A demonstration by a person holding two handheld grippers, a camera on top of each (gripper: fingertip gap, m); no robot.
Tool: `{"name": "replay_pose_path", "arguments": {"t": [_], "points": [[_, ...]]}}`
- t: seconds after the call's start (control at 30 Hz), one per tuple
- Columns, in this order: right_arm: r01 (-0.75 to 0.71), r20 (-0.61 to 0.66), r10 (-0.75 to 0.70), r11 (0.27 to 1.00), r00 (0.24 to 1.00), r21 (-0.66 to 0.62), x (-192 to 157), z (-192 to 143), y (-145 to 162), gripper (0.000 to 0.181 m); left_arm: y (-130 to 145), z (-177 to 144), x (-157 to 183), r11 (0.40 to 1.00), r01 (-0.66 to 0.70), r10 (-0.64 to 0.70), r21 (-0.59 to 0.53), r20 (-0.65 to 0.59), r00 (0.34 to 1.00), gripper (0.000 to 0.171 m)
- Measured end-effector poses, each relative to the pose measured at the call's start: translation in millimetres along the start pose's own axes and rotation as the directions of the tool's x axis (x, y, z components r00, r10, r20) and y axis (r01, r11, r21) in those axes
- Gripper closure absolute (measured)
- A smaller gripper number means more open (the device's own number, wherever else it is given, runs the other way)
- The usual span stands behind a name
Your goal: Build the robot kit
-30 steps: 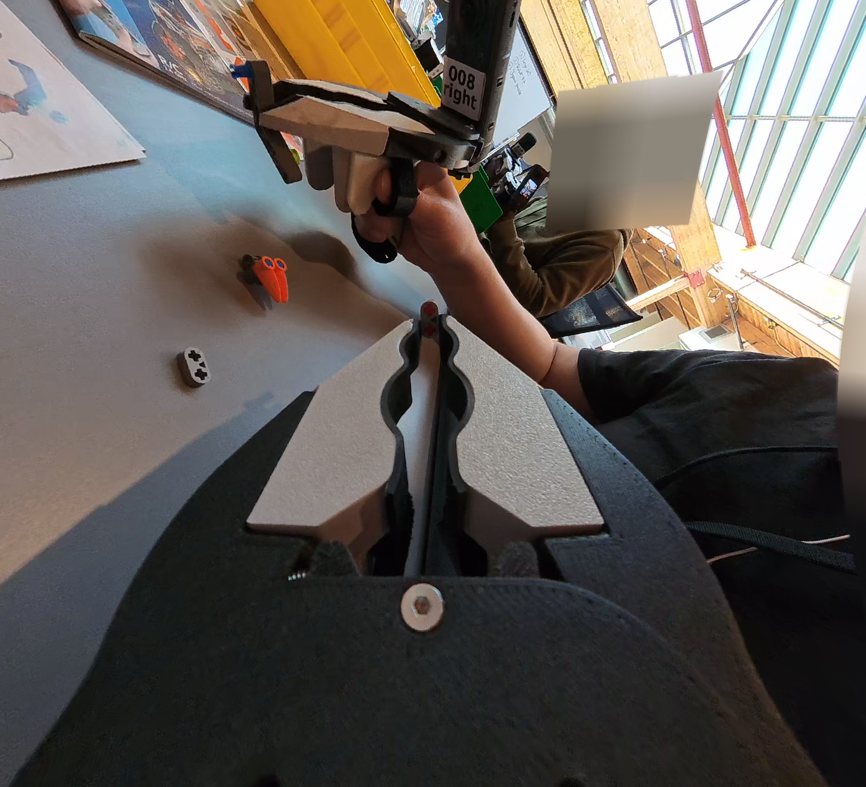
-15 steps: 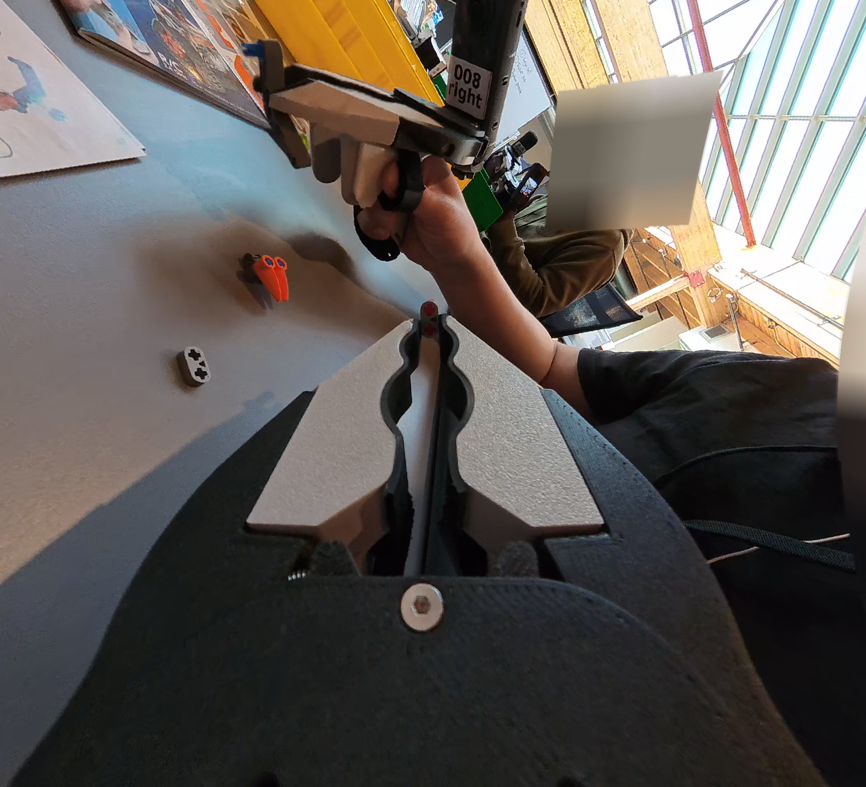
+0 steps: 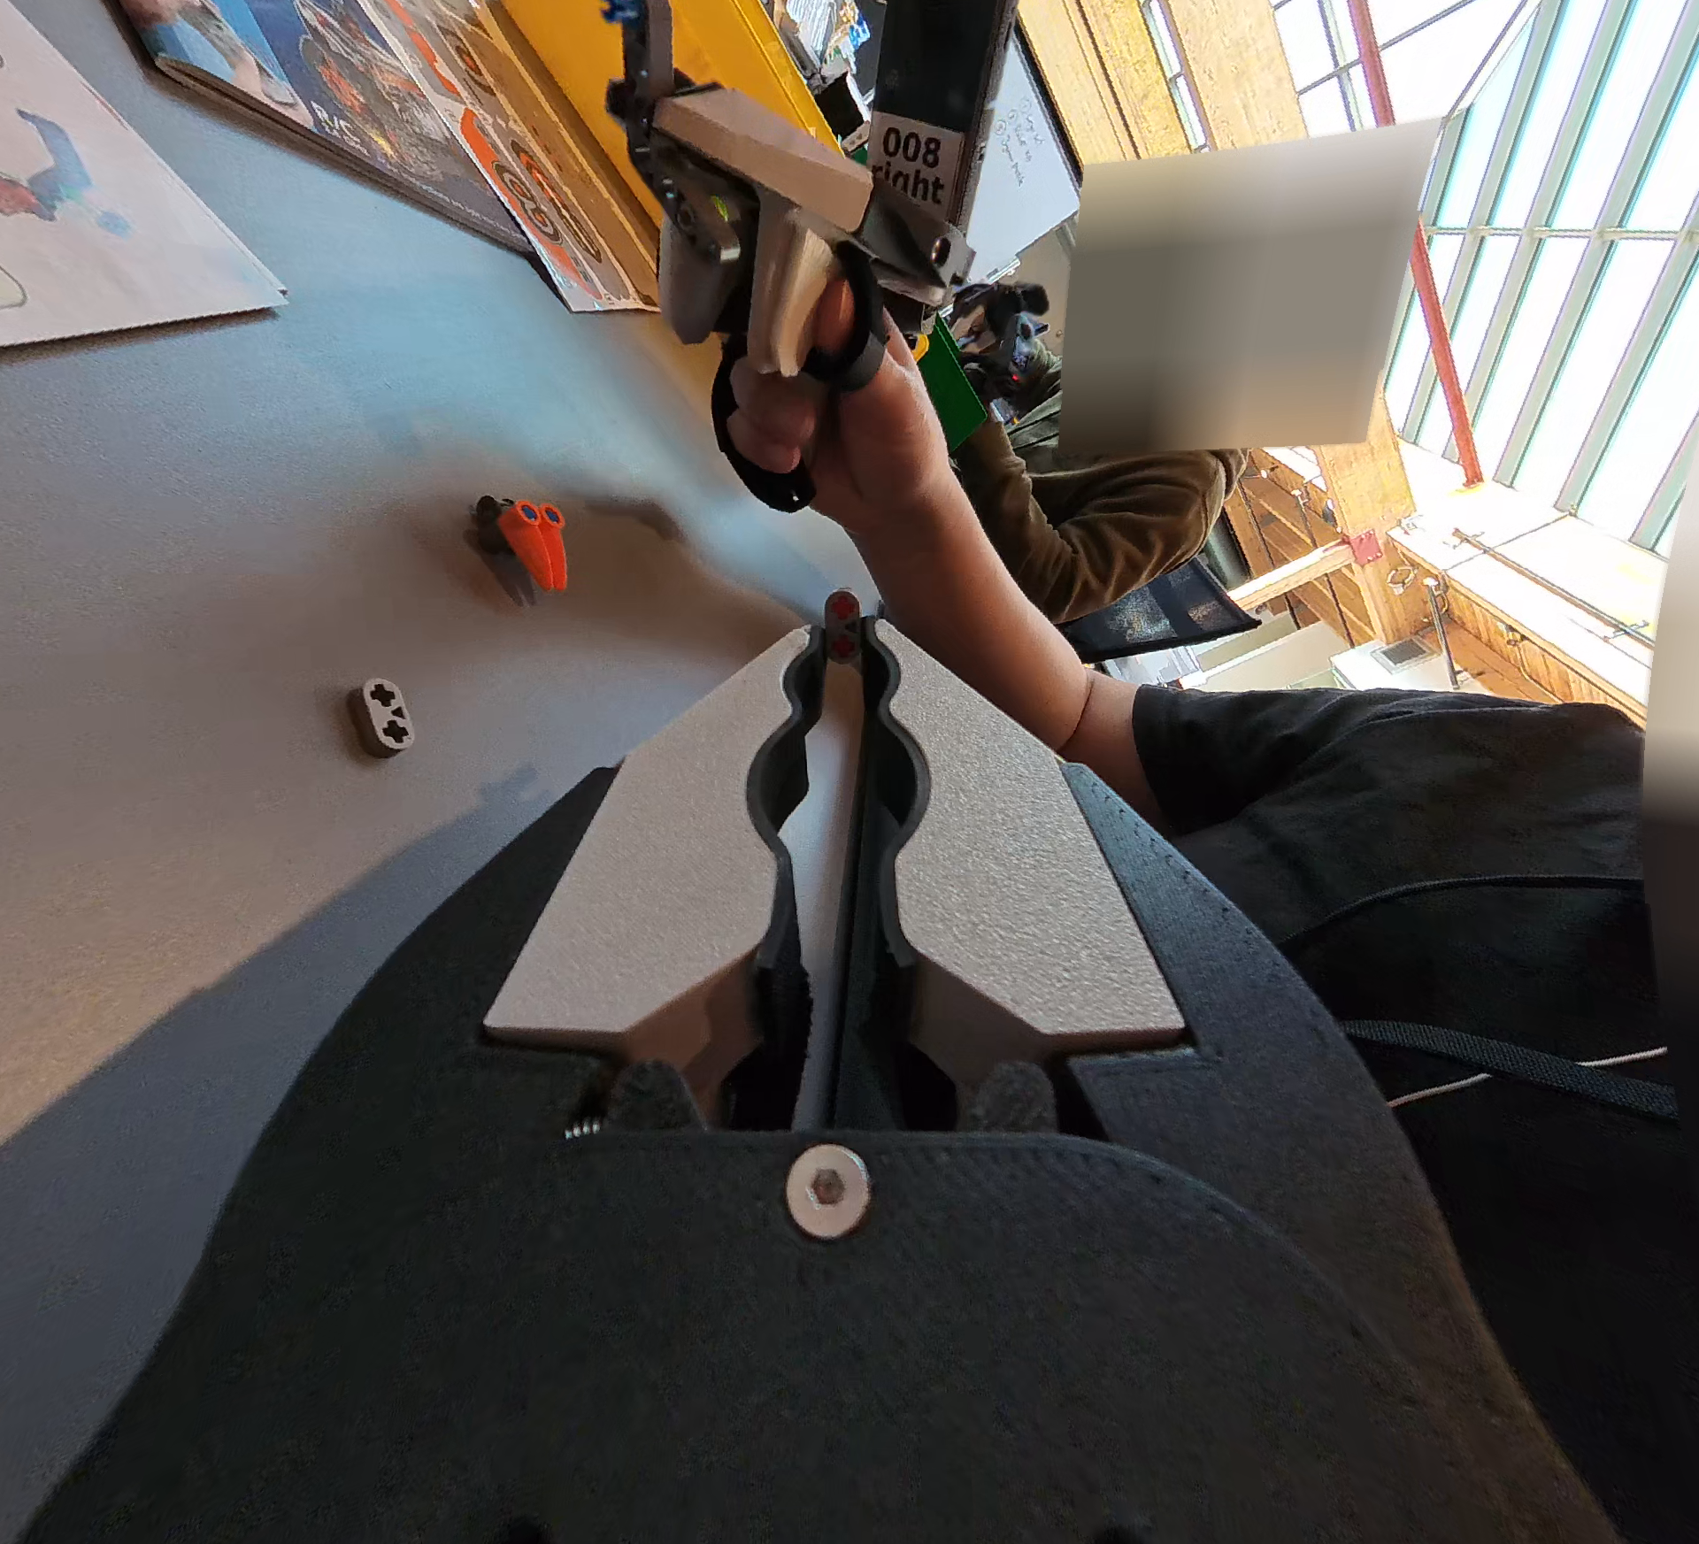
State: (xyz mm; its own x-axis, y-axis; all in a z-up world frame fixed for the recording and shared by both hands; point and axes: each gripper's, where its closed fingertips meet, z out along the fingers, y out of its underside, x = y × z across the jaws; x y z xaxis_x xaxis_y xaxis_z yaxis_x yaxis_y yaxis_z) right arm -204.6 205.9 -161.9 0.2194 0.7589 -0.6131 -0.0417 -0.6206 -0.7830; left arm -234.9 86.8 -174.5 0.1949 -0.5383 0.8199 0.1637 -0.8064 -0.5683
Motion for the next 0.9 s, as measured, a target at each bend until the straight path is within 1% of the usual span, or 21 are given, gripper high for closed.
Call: {"name": "replay_pose_path", "arguments": {"t": [0.13, 0.47, 0.9], "points": [[-0.003, -0.011, 0.003, 1.000, 1.000, -0.005, 2.1, -0.2, 0.7, 0.174, 0.4, 0.4, -0.3, 1.000, 0.001, -0.001, -0.002, 0.001, 1.000, 0.166], [0.040, -0.037, -0.041, 0.999, 0.998, -0.029, 2.4, 1.7, 4.1, 0.174, 0.0, 0.2, -1.0, 1.000, 0.000, 0.000, -0.002, 0.004, 1.000, 0.166], [0.049, -0.021, -0.049, 0.999, 0.999, -0.008, 0.4, 0.6, 0.7, 0.174, 0.3, 0.1, -1.8, 1.000, 0.007, -0.007, -0.002, 0.003, 1.000, 0.166]]}}
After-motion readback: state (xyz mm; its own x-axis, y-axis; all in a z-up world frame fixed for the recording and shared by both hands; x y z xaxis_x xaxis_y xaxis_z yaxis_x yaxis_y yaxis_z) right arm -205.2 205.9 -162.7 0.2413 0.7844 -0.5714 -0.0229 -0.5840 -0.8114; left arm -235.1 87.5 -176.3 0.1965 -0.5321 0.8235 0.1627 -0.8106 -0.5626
